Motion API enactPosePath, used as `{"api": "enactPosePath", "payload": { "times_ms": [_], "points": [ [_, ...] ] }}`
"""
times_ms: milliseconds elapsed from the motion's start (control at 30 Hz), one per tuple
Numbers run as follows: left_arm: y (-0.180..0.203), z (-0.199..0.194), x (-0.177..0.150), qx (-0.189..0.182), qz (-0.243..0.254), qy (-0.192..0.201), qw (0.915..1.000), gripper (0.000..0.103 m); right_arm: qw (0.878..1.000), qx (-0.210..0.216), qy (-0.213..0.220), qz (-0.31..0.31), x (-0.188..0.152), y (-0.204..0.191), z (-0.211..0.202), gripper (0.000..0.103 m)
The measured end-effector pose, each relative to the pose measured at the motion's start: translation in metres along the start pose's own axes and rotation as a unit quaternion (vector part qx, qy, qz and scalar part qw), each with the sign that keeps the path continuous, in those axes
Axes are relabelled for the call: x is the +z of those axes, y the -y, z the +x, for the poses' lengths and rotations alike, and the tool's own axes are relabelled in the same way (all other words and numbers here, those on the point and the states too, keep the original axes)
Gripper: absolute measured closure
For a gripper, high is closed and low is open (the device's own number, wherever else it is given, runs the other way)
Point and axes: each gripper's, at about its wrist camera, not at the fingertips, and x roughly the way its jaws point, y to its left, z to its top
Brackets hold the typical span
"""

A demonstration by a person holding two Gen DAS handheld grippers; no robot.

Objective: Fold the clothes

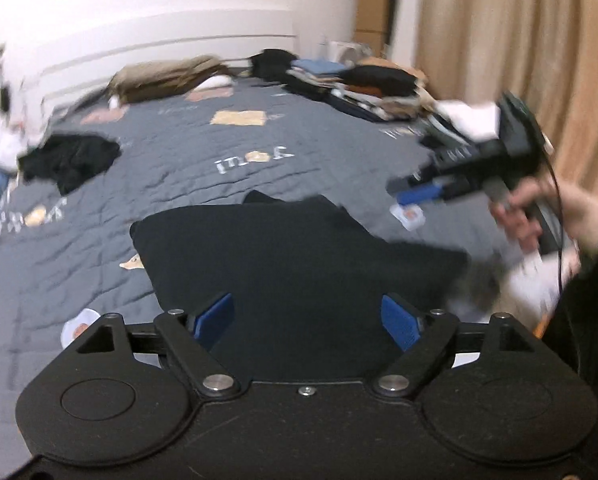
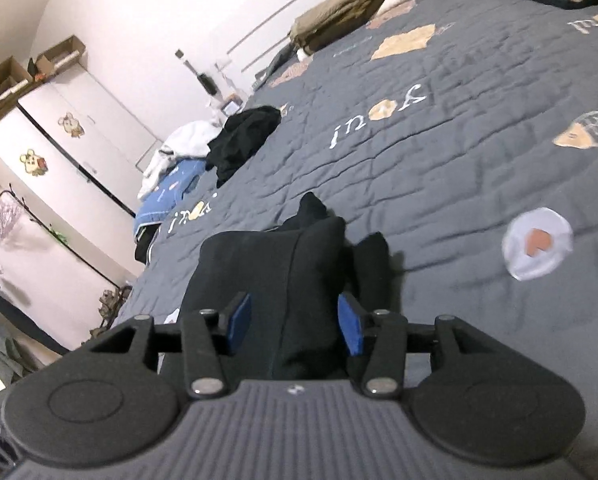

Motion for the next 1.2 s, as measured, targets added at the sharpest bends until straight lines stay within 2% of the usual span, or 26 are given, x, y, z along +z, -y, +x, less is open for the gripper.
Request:
{"api": "enactPosePath", "payload": {
  "times_ms": [100,300,500,700,767,800,867,900,933,1000,1067,1133,1200],
  "points": [
    [-0.028,0.035,0.013,0.001,-0.052,0.004,0.9986,0.022,1.000,-0.008,-0.004,0.005,0.014,0.001,0.019,0.052],
    [-0.065,0.076,0.034,-0.012,-0.116,0.006,0.9932,0.022,0.999,-0.037,-0.036,-0.018,0.043,0.010,0.060,0.049],
    [-0.098,0.113,0.035,0.009,-0.150,-0.010,0.9886,0.021,0.995,-0.048,-0.076,-0.038,0.052,0.019,0.102,0.048],
    [-0.119,0.131,0.028,0.015,-0.165,-0.022,0.9859,0.017,0.997,0.008,-0.071,0.007,0.048,0.028,0.110,0.048],
    [-0.123,0.136,0.026,0.018,-0.170,-0.023,0.9850,0.016,0.998,0.017,-0.066,-0.002,0.045,0.023,0.108,0.049],
    [-0.125,0.137,0.024,0.020,-0.171,-0.024,0.9848,0.016,0.998,0.021,-0.058,-0.010,0.044,0.020,0.106,0.052],
    [-0.129,0.140,0.021,0.024,-0.178,-0.025,0.9834,0.016,0.998,0.036,-0.046,-0.017,0.044,0.016,0.103,0.067],
    [-0.130,0.141,0.020,0.025,-0.183,-0.025,0.9825,0.015,0.998,0.049,-0.038,-0.011,0.046,0.016,0.100,0.083],
    [-0.132,0.142,0.020,0.027,-0.187,-0.024,0.9817,0.015,0.998,0.062,-0.030,-0.004,0.048,0.015,0.098,0.092],
    [-0.135,0.141,0.020,0.030,-0.199,-0.020,0.9794,0.015,0.996,0.088,-0.010,0.005,0.052,0.014,0.092,0.093],
    [-0.135,0.137,0.019,0.019,-0.209,-0.010,0.9776,0.019,0.994,0.104,0.016,-0.001,0.057,0.012,0.082,0.094],
    [-0.132,0.135,0.017,0.013,-0.202,-0.006,0.9792,0.046,0.995,0.098,0.032,-0.015,0.060,0.011,0.078,0.094],
    [-0.131,0.137,0.015,0.022,-0.197,-0.011,0.9801,0.055,0.997,0.071,0.017,-0.019,0.058,0.018,0.086,0.094]
  ]
}}
